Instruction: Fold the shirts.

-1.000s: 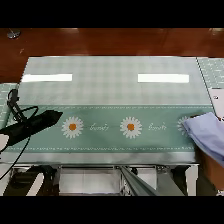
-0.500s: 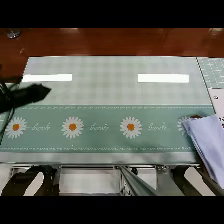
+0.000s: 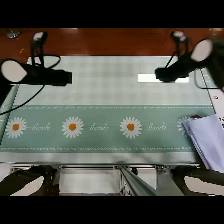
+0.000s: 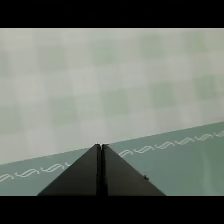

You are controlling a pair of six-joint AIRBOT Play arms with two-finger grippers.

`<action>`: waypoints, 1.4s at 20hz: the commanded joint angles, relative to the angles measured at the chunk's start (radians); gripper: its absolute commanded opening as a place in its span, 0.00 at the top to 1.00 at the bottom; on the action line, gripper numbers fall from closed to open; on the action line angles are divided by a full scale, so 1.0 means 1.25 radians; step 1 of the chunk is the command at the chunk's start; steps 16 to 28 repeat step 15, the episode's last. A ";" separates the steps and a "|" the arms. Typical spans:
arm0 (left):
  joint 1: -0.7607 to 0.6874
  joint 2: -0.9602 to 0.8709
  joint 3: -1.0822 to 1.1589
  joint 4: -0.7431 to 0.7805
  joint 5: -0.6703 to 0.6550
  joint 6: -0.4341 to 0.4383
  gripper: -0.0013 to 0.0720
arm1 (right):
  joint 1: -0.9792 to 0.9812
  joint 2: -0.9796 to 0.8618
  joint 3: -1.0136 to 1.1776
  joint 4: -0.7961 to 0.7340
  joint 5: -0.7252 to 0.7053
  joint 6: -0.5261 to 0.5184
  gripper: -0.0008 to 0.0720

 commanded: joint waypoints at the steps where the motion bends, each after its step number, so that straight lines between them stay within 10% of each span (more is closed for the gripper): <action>1: 0.001 -0.076 0.004 0.086 -0.042 -0.064 0.95 | 0.045 -0.060 -0.067 -0.150 0.021 0.115 0.96; 28: 0.000 -0.089 0.004 0.087 -0.060 -0.051 0.95 | 0.045 -0.058 -0.067 -0.146 0.028 0.115 0.96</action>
